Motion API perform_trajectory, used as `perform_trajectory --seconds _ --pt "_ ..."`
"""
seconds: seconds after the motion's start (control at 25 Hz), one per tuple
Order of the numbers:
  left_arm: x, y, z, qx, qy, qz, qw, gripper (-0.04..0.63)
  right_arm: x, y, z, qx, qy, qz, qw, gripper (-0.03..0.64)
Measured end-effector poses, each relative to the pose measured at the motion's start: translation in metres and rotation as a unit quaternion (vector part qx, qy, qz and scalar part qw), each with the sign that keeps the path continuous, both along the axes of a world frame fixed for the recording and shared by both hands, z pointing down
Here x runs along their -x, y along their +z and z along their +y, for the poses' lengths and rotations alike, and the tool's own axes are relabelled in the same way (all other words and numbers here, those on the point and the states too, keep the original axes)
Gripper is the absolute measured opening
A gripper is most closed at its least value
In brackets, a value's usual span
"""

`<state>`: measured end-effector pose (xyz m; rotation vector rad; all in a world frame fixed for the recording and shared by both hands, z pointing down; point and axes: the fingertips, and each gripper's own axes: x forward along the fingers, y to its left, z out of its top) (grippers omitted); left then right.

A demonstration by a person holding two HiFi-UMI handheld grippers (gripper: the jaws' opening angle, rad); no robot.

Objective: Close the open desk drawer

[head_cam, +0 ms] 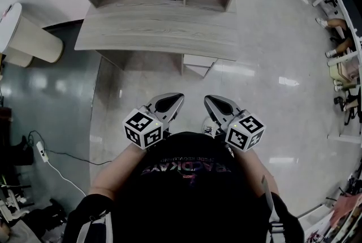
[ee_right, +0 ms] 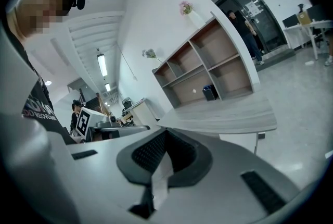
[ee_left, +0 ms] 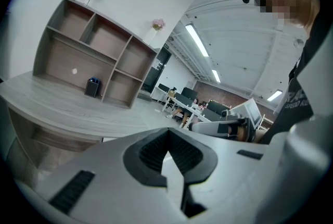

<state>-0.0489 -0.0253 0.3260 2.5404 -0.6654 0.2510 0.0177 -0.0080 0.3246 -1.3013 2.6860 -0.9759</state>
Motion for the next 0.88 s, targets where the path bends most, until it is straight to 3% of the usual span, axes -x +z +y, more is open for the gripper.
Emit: perform_trajectory --seconds 0.88 --pt "0.0032 0.0014 0.0003 0.005 -0.011 0.003 0.9999 0.009 0.0040 0.0014 0.0025 0.005 -0.008 0.001 1.000 0.017"
